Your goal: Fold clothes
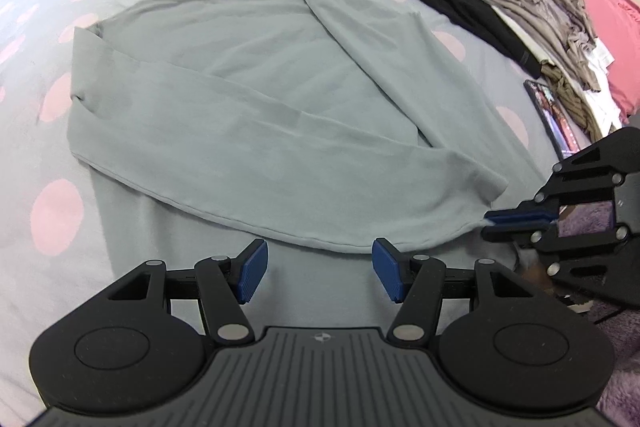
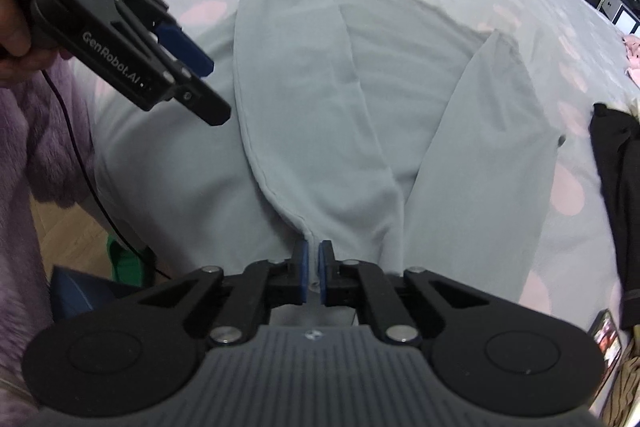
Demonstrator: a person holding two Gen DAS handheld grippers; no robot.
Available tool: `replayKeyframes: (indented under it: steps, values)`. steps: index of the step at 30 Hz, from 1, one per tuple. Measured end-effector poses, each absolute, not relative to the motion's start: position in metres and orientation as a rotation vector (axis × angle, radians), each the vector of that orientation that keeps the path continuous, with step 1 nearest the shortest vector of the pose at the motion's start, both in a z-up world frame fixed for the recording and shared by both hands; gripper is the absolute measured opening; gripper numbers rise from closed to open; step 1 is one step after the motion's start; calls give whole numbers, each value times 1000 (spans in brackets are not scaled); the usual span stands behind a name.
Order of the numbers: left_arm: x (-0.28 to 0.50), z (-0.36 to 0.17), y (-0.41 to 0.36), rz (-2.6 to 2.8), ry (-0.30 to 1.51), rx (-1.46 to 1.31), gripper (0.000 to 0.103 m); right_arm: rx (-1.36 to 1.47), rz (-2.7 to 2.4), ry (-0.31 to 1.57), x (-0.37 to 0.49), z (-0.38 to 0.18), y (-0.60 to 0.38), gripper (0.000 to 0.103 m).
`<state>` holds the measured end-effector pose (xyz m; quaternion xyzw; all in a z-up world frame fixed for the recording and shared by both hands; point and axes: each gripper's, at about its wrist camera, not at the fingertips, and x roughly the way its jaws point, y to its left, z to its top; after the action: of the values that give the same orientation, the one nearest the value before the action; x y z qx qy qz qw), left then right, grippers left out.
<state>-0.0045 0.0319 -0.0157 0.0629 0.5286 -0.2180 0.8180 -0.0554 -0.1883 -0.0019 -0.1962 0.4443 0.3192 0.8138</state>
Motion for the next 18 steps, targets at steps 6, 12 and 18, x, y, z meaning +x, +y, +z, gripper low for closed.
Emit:
replayKeyframes:
  steps: [6, 12, 18]
  values:
    - [-2, 5, 63, -437, 1059, 289, 56, -334, 634, 855, -46, 35, -198, 6]
    - [10, 0, 101, -326, 1030, 331, 56, -271, 505, 831, -30, 46, -216, 6]
    - [37, -18, 118, -264, 1003, 337, 56, -215, 353, 824, -16, 52, -240, 5]
